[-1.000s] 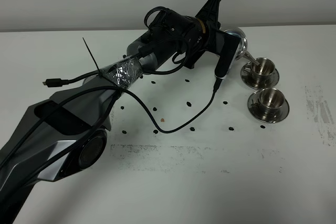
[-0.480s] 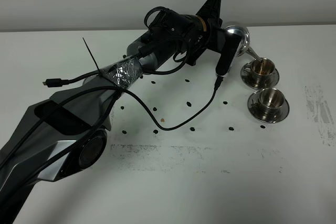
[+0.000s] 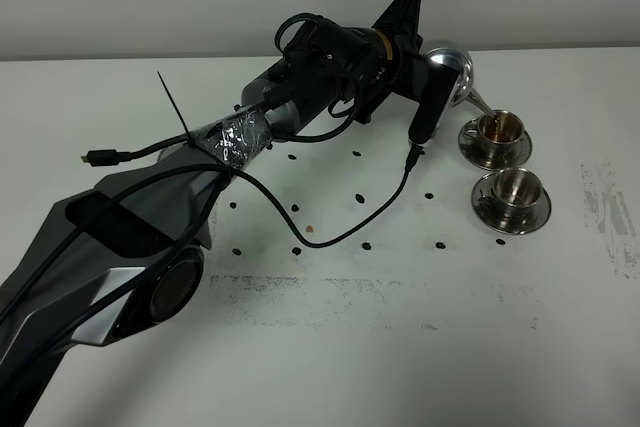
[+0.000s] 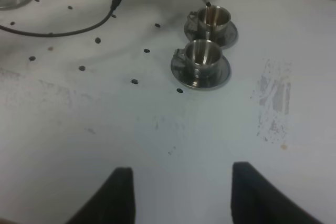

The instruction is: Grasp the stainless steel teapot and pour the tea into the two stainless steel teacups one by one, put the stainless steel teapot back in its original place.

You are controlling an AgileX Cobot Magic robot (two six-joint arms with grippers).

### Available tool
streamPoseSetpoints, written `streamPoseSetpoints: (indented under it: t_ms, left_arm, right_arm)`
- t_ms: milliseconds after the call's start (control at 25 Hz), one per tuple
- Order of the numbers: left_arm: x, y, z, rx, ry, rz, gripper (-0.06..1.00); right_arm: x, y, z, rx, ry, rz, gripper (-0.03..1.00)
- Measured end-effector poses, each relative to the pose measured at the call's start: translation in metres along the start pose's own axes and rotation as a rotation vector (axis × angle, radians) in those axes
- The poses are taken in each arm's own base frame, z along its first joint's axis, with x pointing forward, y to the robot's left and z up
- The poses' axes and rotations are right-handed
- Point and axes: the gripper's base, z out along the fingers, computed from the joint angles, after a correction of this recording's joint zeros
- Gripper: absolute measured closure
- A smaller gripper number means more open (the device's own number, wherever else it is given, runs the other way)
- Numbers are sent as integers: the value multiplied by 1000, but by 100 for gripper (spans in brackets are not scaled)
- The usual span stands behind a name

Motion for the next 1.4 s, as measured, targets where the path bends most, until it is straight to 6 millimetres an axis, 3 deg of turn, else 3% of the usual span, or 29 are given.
streamPoseSetpoints:
  t_ms: [1400]
  left_arm:
    - [2,3,0,-34,18,40,78]
  right_arm:
    - [0,0,0,0,0,0,56]
